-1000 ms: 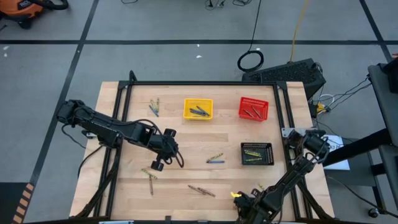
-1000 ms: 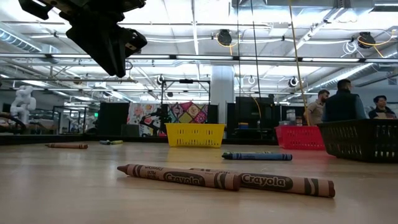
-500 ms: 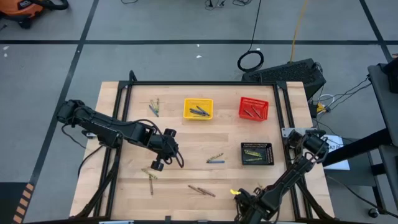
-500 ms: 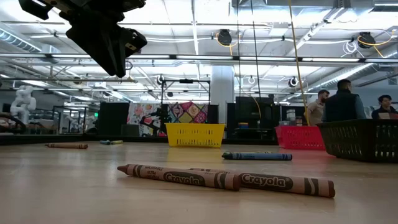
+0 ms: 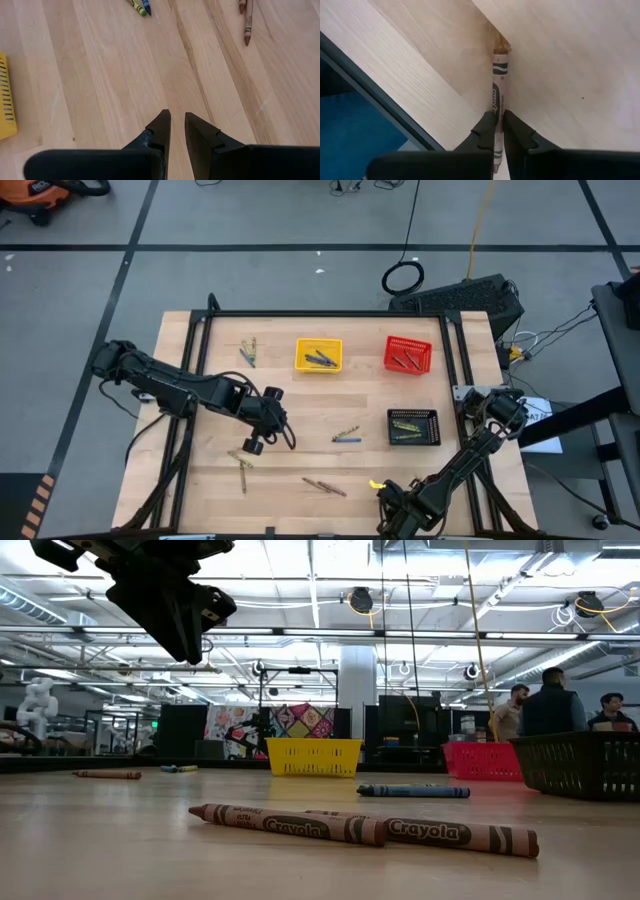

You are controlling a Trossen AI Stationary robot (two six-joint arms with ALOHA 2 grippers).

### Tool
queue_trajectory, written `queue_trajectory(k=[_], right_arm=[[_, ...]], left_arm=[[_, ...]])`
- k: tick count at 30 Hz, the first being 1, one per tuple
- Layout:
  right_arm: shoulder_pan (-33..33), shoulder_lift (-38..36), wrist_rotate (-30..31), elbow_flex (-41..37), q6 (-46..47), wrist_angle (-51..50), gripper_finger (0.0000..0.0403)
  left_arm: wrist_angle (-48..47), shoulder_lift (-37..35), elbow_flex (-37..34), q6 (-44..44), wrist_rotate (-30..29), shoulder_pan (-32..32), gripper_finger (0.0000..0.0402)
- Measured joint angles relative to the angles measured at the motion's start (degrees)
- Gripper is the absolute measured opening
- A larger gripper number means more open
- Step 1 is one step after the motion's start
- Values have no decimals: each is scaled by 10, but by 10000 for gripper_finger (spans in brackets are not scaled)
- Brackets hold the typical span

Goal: Sort crayons
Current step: Put the brown crayon into the red bin

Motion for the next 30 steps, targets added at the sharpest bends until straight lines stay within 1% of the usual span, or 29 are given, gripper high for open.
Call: queue_trajectory(k=[5, 12, 15, 20, 25, 30], right_arm=[[0, -1, 2, -2, -28, 15, 1], [0, -33, 10, -3, -34, 31, 1], [0, -50, 33, -4, -36, 27, 0], [-3, -69, 86, -6, -50, 6, 0], [-7, -79, 102, -5, -64, -2, 0], [-17, -80, 103, -4, -89, 0, 0]], left_arm=[[0, 0, 0, 0, 0, 0, 57], [18, 0, 0, -10, 0, 0, 57], [31, 0, 0, -25, 0, 0, 57], [45, 0, 0, -25, 0, 0, 57], [71, 0, 0, -25, 0, 0, 57], [86, 0, 0, -25, 0, 0, 57]])
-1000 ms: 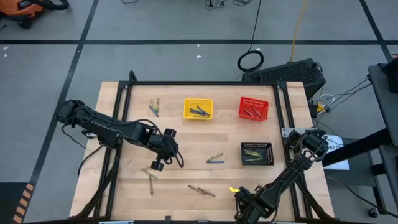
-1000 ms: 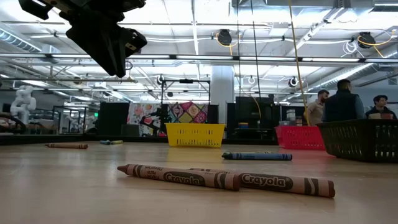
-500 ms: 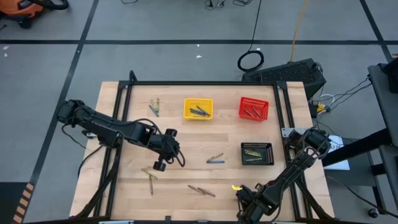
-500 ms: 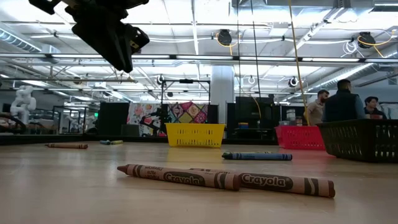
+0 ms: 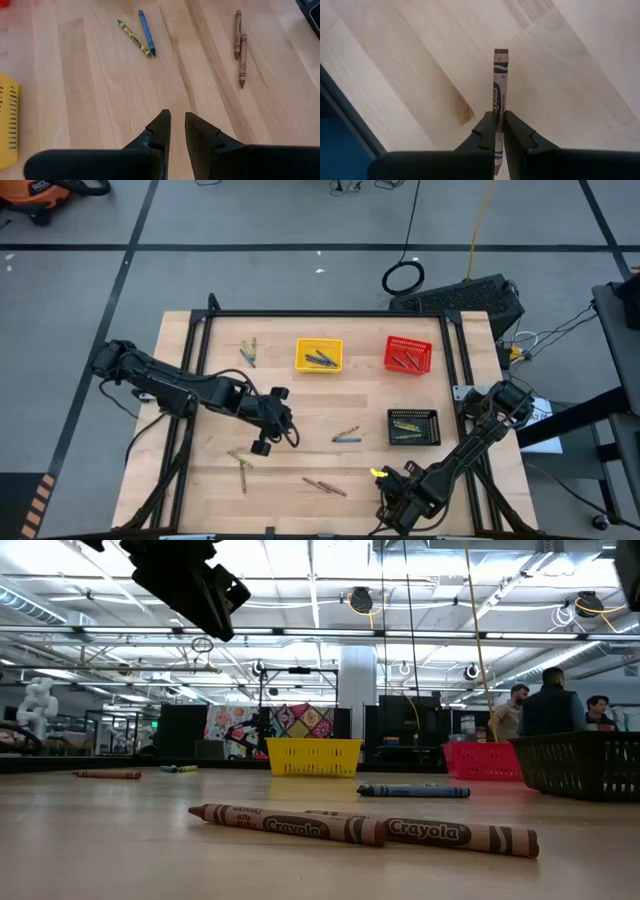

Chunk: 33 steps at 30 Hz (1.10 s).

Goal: Sort crayons
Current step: Put the brown crayon into the red bin

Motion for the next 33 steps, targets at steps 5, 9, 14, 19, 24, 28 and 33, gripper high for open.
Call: queue_trajectory(k=[5, 9, 14, 19, 24, 28, 33], right_arm=[[-3, -1, 0, 0, -14, 1, 0], [-3, -1, 1, 1, -15, 2, 0], [-4, -1, 42, 1, -19, 11, 0], [-8, -2, 114, 2, -53, 30, 0], [-15, -2, 201, 2, -84, 29, 0], [-23, -2, 266, 8, -121, 31, 0], [-40, -2, 327, 47, -200, 33, 0]], left_arm=[[0, 0, 0, 0, 11, 0, 57], [4, 0, 0, 0, 39, 0, 70], [46, 0, 0, -3, 35, -1, 102], [103, 0, 0, -2, 32, -1, 108], [144, 0, 0, -4, 32, -1, 109], [183, 16, 0, -4, 32, -2, 109], [224, 52, 0, -4, 45, -7, 109]])
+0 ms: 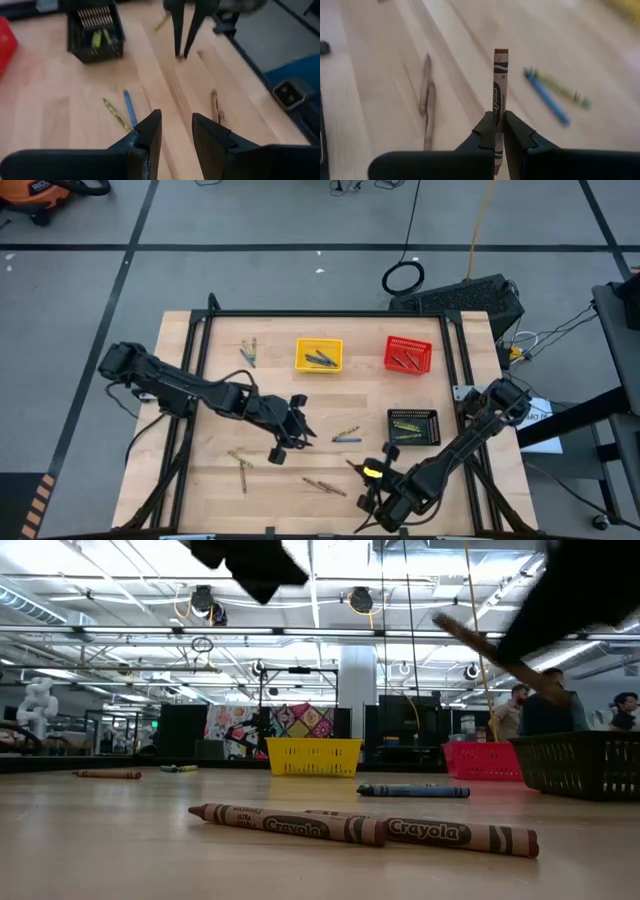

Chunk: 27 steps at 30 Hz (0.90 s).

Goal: Sort crayons
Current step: Put the brown crayon into the red bin

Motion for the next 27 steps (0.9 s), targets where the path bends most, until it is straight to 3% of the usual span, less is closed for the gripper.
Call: queue_trajectory(k=[8, 27], right_arm=[[-18, 0, 88, 80, -136, 1, 0], [-20, 0, 121, 147, -239, -13, 0]], left_arm=[[74, 55, 0, -15, 25, -14, 109], [182, 64, 0, 4, 27, -35, 109]])
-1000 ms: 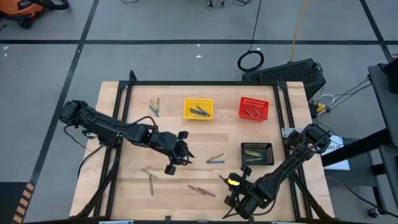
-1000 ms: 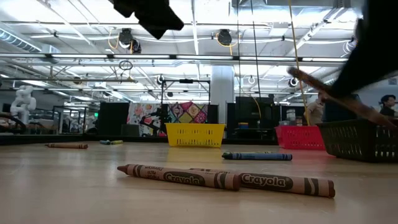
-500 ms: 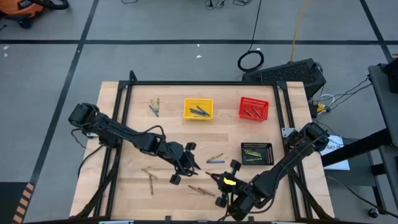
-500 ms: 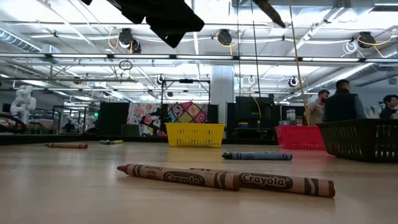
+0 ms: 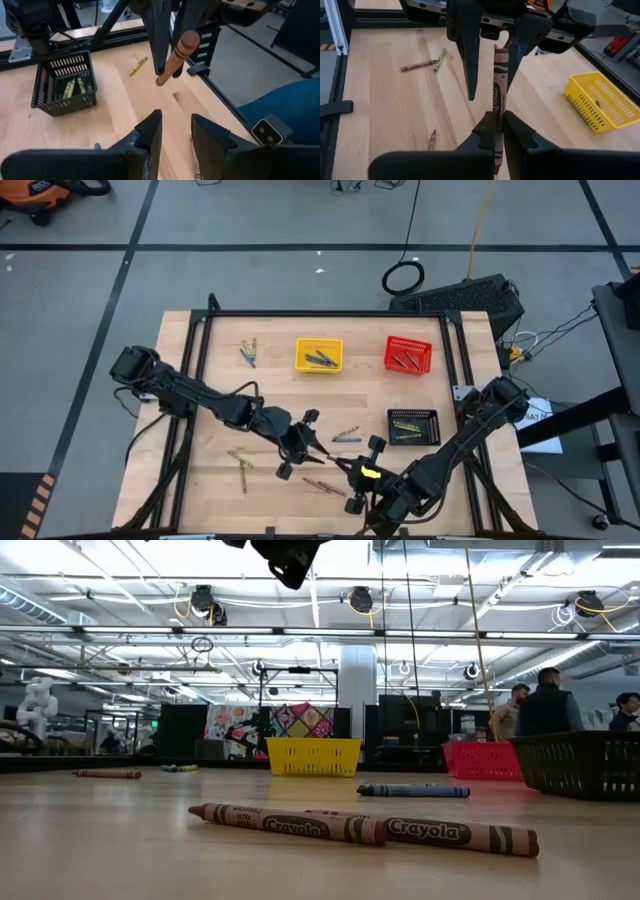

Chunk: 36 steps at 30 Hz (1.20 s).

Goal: Sort crayons
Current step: Put the brown crayon into the red bin

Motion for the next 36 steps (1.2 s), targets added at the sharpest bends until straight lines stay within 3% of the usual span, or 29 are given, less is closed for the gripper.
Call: queue_trajectory(k=[12, 25, 36], right_arm=[[-18, -20, 29, 1, 4, -38, 0], [-81, -96, 25, 1, 87, -227, 0], [-119, -133, -21, 1, 140, -353, 0]], left_arm=[[-17, 0, 0, -1, -4, 0, 109], [-54, 0, 0, 21, -4, 0, 109], [-58, 0, 0, 29, -4, 0, 109]])
